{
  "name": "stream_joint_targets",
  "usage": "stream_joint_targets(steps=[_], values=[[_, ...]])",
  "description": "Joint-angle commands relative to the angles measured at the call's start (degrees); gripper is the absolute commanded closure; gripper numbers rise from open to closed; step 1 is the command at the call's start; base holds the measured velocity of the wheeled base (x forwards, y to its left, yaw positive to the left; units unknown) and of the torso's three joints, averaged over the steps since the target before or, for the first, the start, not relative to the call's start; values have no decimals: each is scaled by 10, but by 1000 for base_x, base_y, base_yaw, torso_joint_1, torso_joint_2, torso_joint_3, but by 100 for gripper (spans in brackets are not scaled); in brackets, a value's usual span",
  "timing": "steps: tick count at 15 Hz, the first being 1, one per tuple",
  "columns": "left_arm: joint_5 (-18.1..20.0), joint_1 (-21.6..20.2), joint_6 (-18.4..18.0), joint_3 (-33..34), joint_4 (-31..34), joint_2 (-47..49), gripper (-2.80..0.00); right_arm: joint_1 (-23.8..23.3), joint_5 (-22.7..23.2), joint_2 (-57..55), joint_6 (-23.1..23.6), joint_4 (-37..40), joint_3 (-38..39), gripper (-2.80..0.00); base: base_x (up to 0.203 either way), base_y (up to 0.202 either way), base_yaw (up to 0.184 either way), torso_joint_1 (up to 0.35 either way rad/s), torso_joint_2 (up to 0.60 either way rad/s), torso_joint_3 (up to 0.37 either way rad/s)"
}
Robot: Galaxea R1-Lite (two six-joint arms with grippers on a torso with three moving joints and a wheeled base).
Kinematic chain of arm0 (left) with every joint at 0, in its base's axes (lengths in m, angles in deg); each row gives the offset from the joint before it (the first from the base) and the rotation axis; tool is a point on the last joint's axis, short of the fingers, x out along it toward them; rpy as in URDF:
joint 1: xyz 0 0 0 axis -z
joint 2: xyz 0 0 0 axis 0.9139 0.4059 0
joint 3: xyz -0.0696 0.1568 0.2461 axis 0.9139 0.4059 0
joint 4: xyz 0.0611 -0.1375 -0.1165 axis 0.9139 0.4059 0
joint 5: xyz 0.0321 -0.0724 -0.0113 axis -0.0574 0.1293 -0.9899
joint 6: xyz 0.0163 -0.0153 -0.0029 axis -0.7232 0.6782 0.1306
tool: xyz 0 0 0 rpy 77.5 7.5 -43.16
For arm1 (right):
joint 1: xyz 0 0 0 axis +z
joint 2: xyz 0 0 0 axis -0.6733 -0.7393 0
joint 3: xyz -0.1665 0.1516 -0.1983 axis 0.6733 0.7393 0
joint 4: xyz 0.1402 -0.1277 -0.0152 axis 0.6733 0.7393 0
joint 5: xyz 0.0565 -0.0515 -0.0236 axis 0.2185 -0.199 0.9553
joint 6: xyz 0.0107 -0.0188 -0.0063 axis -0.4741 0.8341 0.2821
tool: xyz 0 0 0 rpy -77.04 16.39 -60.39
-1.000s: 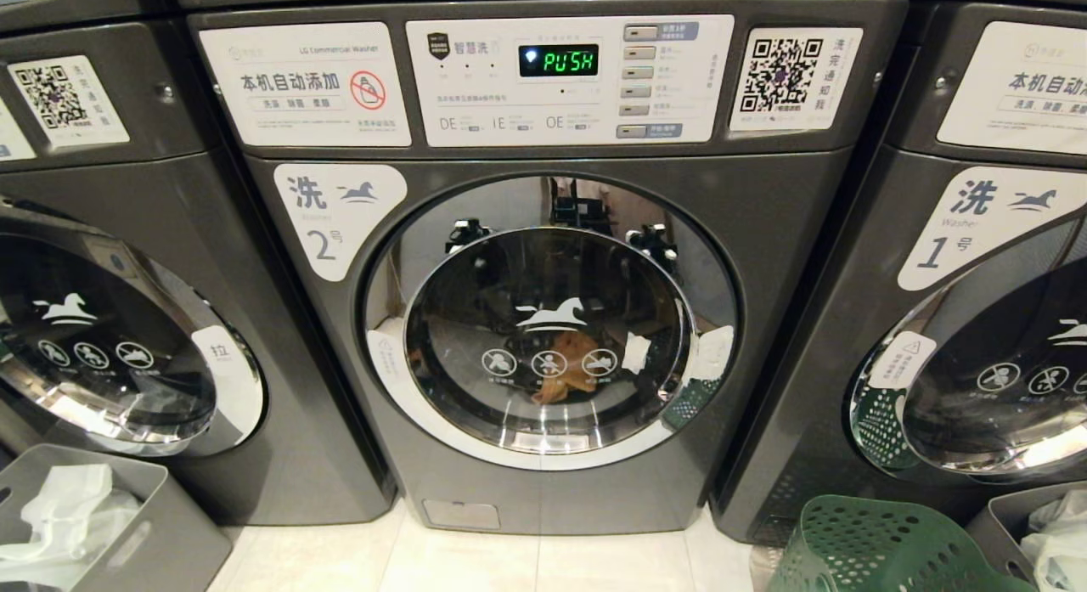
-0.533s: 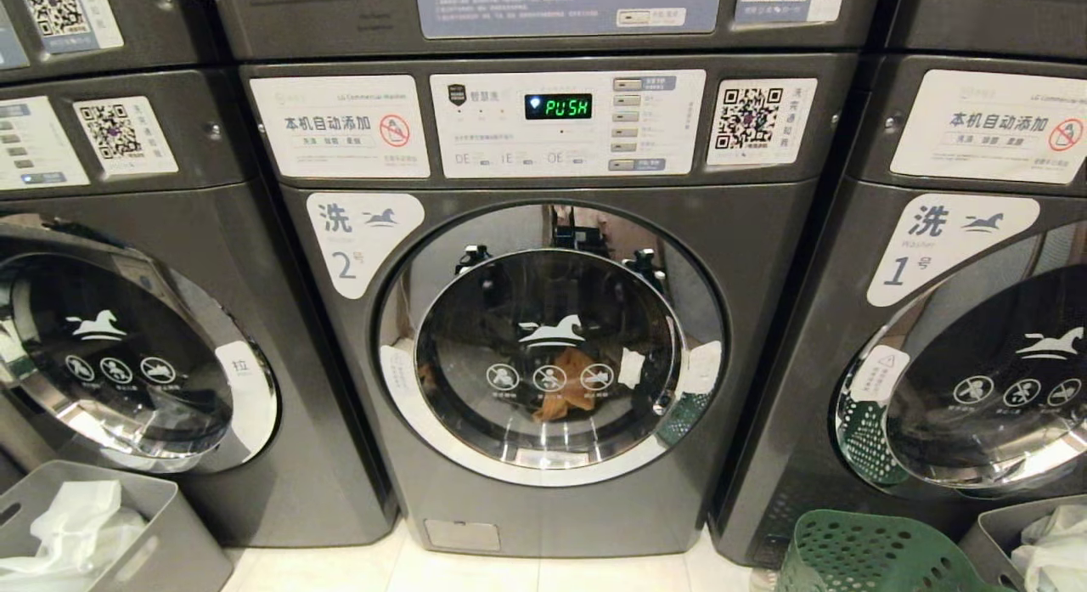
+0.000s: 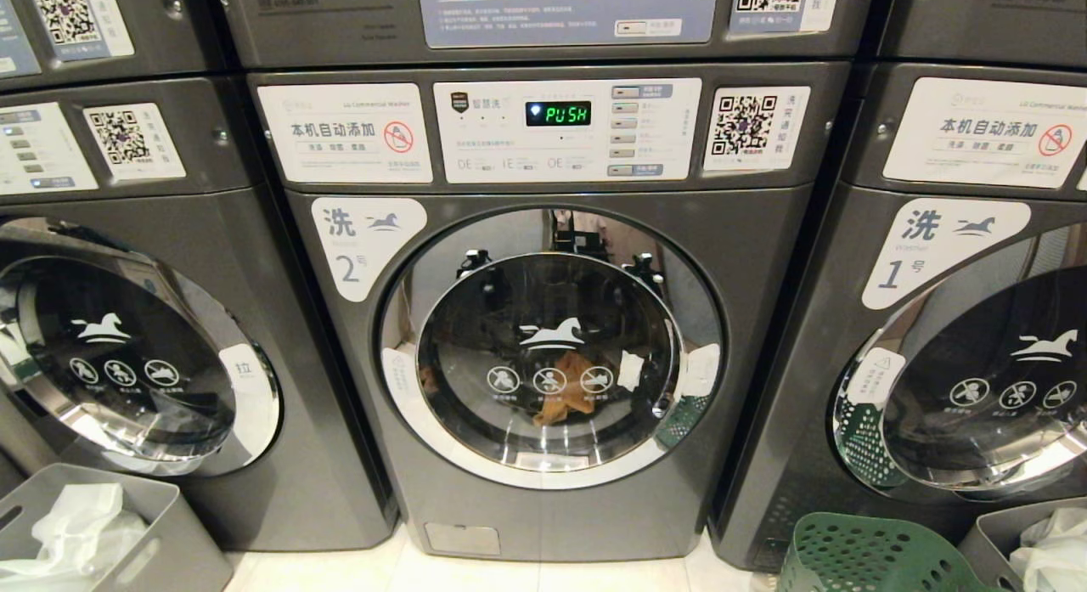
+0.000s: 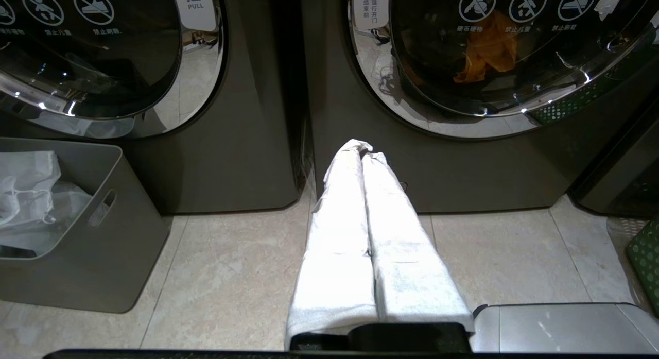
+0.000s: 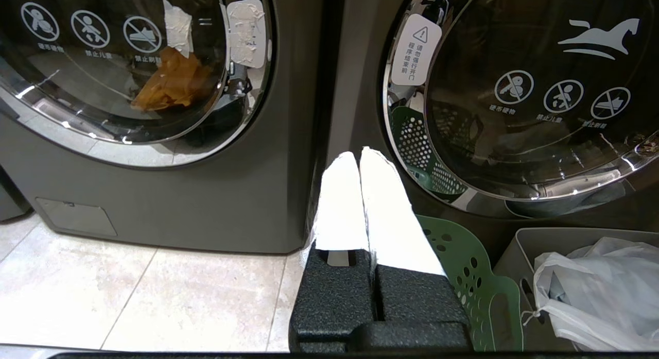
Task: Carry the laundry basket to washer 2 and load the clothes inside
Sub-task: Press the washing machine switch
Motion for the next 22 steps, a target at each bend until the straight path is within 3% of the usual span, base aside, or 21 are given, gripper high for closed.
stream_joint_targets(steps=[1,9,22], values=[[0,0,0,1,1,0,0,0,0,-1,-1,0,0,0,0,0,0,0,0,0],[0,0,0,1,1,0,0,0,1,-1,3,0,0,0,0,0,0,1,-8,-8],[2,0,-1,0,1,0,0,0,1,-1,4,1,0,0,0,0,0,119,-420,-303]])
